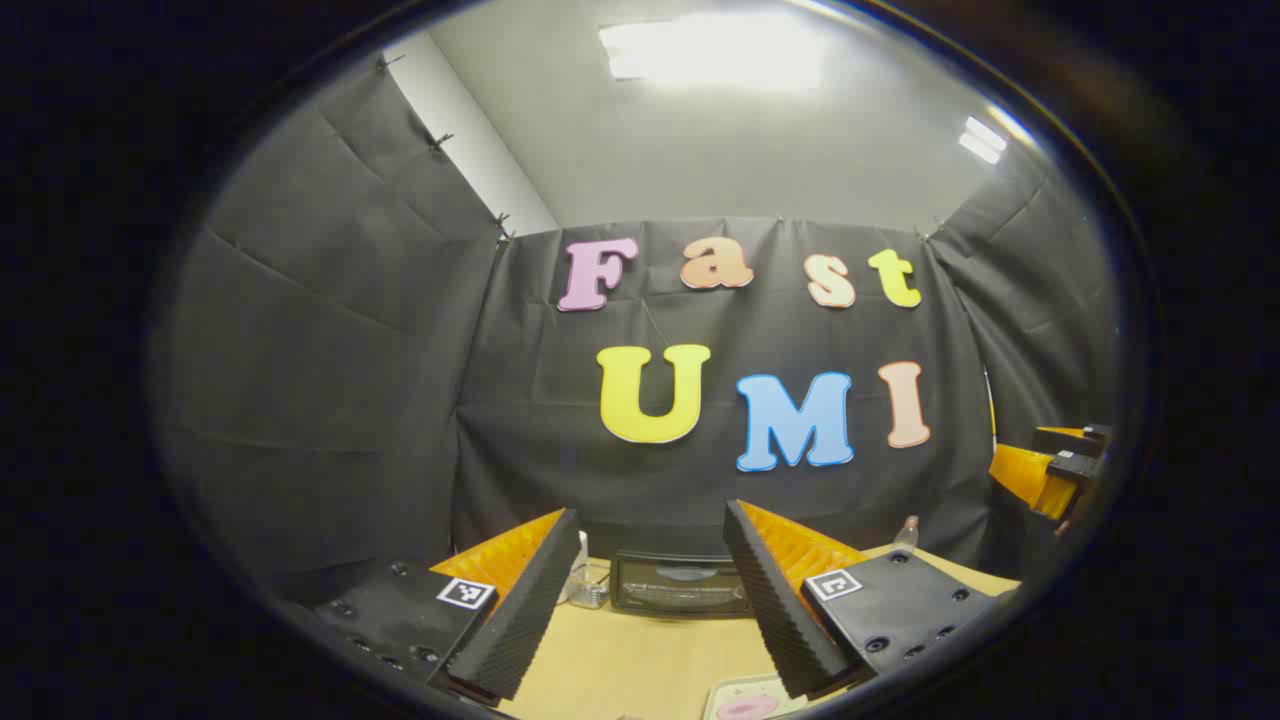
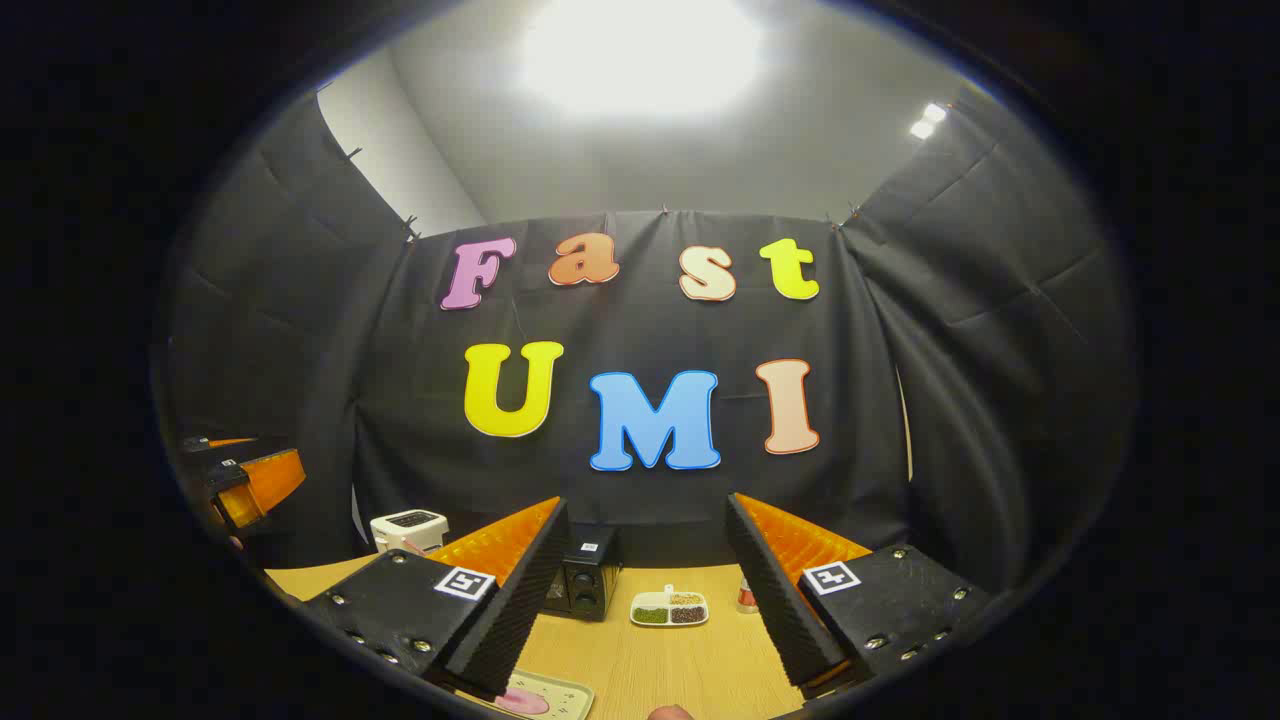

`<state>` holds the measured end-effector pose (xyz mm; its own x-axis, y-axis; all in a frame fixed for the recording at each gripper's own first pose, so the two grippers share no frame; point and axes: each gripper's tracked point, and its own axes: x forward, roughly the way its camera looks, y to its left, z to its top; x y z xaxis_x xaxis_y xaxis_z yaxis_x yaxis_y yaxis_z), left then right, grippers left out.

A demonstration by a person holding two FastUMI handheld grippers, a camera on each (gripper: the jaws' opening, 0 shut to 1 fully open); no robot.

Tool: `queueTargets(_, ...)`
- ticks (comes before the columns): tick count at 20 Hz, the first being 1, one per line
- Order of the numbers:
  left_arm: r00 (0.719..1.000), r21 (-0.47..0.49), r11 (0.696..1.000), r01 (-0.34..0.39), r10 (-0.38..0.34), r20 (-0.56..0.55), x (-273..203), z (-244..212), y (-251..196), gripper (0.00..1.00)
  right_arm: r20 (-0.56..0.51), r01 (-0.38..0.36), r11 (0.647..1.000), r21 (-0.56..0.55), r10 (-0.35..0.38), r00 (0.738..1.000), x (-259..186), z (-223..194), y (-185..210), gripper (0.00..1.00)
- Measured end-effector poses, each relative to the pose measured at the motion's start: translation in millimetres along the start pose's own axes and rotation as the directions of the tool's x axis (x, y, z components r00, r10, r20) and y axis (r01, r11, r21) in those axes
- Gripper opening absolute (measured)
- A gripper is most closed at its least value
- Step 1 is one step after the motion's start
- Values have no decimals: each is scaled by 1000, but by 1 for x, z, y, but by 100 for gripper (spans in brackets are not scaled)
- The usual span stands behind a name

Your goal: Open the electric oven with the left hand, put the food in, and close the electric oven.

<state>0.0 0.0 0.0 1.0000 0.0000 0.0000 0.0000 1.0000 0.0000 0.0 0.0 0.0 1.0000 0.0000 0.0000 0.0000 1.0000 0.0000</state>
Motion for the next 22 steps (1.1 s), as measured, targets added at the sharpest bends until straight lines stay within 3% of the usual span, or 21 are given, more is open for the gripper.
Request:
queueTargets(10,998,25,998,62,-62,0,8,-5,-44,100,18,36,999,4,-36,999,-1,5,-28,96)
queueTargets(11,998,24,998,62,-62,-1,8,-4,-47,97,16,36,999,4,-36,999,0,3,-30,96)
queueTargets(18,998,38,997,62,-62,2,16,-6,-66,100,9,28,1000,6,-28,1000,9,-5,-47,96)
queueTargets(20,999,43,998,51,-51,1,26,-8,-69,97,2,13,1000,6,-13,1000,13,-10,-50,96)
queueTargets(22,999,52,998,34,-34,2,37,-7,-69,100,-3,-13,1000,11,13,1000,16,-15,-52,96)
